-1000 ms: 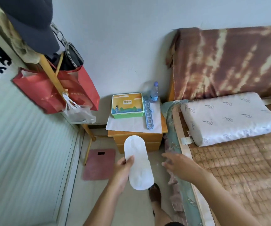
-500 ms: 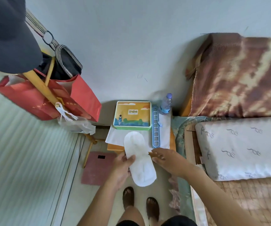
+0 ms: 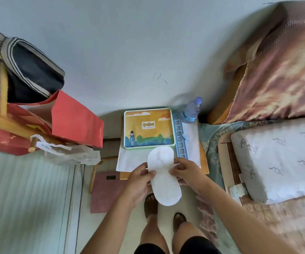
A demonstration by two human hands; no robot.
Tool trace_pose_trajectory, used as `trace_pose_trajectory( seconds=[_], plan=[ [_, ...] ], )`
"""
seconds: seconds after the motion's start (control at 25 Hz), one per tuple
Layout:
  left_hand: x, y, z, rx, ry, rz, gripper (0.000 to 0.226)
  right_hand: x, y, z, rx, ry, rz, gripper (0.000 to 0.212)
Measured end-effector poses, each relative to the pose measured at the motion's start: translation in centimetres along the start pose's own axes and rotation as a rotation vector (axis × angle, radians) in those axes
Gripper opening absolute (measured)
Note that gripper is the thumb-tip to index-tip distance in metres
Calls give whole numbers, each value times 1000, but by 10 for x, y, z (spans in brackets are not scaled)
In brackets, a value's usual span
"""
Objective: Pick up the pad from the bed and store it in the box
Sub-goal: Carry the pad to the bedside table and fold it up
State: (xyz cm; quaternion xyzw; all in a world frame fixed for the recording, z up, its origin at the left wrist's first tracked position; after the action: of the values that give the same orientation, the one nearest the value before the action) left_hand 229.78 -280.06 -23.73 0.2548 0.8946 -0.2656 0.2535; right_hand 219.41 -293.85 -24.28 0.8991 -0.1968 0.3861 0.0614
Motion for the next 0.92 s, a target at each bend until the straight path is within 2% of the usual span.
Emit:
trace_pose_trajectory(
  seconds=[0.08, 0.2, 0.32, 0.4, 0.56, 0.68, 0.8, 0.92],
  plan=[
    [-5, 8, 20, 7, 35, -18, 25, -5, 2, 20, -81, -7, 18, 19],
    [-3, 16, 49, 6, 117, -171, 24, -11, 5, 48, -133, -26, 61, 27],
    [8, 23, 75, 46, 196, -262, 42, -20, 10, 71, -155, -43, 107, 30],
    [20, 27, 95, 57, 226, -176, 40, -31, 11, 88, -167, -48, 167, 31],
    [42, 32, 129, -64, 233, 288, 33, -59, 6, 121, -190, -125, 359, 24],
    [49, 40, 147, -214, 113, 342, 30, -81, -1, 134, -187, -215, 473, 15],
    [57, 52, 167, -315, 42, 335, 29, -99, -9, 148, -154, -301, 414, 3],
    [68, 60, 182, -349, 28, 409, 33, -112, -12, 170, -244, -341, 286, 12]
  ],
)
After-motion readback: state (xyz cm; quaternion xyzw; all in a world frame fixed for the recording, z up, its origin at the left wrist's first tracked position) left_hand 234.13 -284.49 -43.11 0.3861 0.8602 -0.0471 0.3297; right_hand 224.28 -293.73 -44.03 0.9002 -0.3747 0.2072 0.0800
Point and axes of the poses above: each hand's wrist, its own z-axis towards the middle knuckle, its own y-axis out of the back of the hand, x = y × z, the point moved 3 cm from there along z, towards the middle knuckle, and after that the axes turned 5 degrees about x, right-handed, at the moved point
